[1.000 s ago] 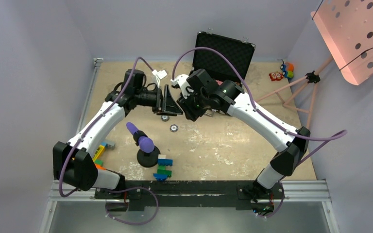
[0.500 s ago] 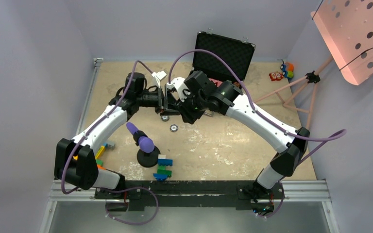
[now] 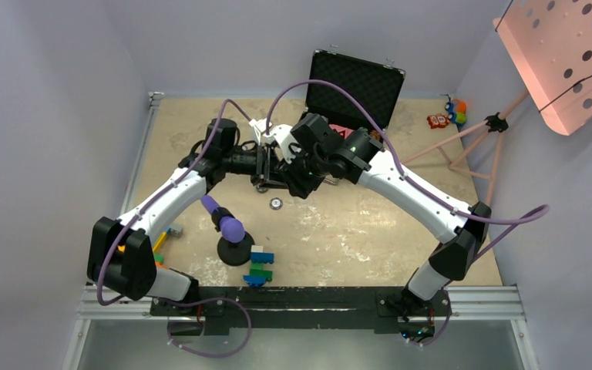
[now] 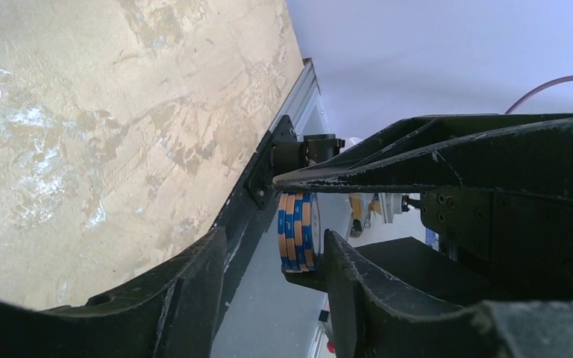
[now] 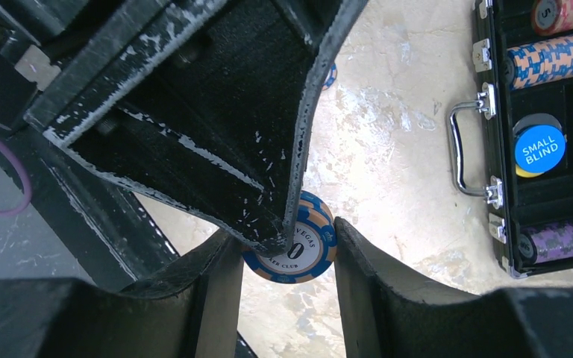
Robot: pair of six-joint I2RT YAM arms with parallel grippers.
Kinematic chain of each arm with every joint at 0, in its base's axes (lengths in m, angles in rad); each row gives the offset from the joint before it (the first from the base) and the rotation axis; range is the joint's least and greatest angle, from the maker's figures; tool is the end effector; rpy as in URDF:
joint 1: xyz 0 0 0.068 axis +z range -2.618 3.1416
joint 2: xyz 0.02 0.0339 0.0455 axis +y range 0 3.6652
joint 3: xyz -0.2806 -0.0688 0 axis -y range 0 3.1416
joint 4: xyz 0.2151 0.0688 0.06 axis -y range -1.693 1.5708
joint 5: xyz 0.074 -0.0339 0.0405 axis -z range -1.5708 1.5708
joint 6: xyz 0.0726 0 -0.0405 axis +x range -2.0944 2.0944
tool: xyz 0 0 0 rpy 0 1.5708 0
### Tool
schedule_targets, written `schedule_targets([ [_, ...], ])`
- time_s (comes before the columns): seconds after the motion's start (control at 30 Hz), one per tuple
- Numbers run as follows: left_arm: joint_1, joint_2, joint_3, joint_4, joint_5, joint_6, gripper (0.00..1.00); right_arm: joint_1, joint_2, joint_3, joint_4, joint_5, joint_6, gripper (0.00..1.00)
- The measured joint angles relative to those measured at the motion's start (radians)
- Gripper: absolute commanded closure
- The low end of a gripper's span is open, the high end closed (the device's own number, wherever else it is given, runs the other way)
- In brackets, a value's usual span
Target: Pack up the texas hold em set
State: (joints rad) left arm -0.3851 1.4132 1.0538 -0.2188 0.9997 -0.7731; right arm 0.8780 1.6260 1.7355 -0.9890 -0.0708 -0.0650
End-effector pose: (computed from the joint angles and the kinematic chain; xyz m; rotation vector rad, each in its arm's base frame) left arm 0.2488 -0.1668 0.3092 0.2197 2.3426 -1.7000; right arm 0.2107 0.2619 0.3640 -1.1633 2.2115 0.4370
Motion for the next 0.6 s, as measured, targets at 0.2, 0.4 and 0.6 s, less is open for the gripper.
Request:
schedule_targets([
  [0.2,-0.014,0.012,0.000,0.001,0.009,0.005,0.60,0.005,0.000,0.000,-0.003,0.000,-0.002,1.00],
  [0.4,-0.031,0.014,0.000,0.021,0.037,-0.002,0.83,0.008,0.004,0.000,-0.022,0.000,-0.003,1.00],
  [0.6,-0.032,0.014,-0.002,0.037,0.040,-0.032,1.00,0.011,0.003,-0.001,-0.023,0.017,-0.003,1.00],
])
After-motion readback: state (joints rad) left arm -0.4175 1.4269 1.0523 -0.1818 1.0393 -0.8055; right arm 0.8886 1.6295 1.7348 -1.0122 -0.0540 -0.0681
